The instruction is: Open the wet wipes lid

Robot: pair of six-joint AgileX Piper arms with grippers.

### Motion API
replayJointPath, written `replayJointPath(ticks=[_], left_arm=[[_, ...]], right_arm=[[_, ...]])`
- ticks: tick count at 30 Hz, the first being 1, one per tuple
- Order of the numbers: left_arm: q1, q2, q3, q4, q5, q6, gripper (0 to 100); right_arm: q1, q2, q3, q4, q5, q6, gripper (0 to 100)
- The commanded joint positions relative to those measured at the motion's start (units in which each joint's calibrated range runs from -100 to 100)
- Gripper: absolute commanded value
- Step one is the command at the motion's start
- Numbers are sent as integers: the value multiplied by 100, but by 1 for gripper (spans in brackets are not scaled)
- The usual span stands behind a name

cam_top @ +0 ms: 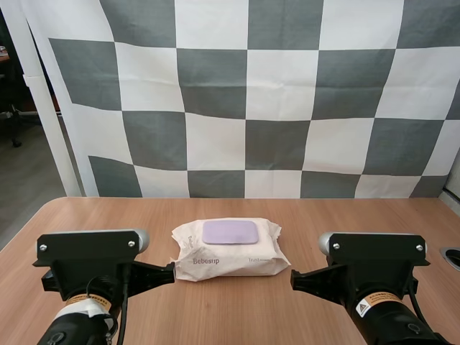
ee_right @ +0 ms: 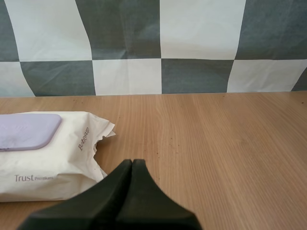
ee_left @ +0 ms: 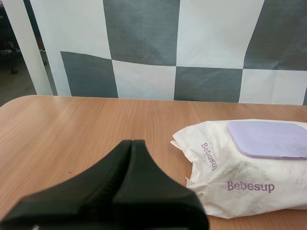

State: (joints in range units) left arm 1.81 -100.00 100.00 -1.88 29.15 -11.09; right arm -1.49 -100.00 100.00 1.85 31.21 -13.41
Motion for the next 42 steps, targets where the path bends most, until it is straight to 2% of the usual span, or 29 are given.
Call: replayJointPath(ticks=[1,35,38,42], left_arm=[[-3,0,0,4,15,0,0],[-3,0,0,-50,18,0,0],[-3,0,0,-120,10,0,0],[-3,0,-249,60,205,0,0]], right_arm=[[-3,0,0,-3,6,1,0],[-3,0,0,-5,-9,1,0],[-3,0,0,333,-28,1,0],[-3,0,0,251,-653,1,0]])
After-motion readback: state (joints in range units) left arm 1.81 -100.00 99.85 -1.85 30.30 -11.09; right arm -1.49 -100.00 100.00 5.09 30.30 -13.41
